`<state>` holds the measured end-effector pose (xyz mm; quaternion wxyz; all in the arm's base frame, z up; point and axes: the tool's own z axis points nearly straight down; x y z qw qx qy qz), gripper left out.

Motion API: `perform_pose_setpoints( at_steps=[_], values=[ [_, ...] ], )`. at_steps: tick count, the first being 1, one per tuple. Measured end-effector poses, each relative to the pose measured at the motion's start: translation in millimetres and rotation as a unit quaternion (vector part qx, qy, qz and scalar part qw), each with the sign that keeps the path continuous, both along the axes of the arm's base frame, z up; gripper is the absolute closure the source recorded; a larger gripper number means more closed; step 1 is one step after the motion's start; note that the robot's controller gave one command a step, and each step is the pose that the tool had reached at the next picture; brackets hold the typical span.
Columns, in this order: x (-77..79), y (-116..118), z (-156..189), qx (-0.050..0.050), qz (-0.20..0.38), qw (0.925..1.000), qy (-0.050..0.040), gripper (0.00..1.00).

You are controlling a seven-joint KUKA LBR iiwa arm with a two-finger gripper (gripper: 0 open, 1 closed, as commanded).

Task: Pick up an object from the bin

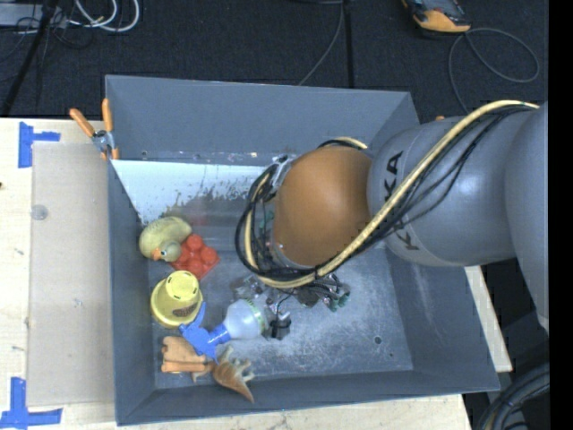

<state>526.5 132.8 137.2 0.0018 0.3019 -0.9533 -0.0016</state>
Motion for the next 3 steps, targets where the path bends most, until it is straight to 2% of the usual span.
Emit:
perform_pose_setpoints(
  at_steps=[1,2,3],
  values=[
    [19.6,-5.0,-21.7,0.001,-0.017,0.9998,-0.0040,1.00],
    [-19.5,12.8,143.9,0.000,0.020,0.9998,0.0020,1.00],
    [-22.5,14.4,154.4,0.001,0.022,0.9998,0.0001,1.00]
  ],
)
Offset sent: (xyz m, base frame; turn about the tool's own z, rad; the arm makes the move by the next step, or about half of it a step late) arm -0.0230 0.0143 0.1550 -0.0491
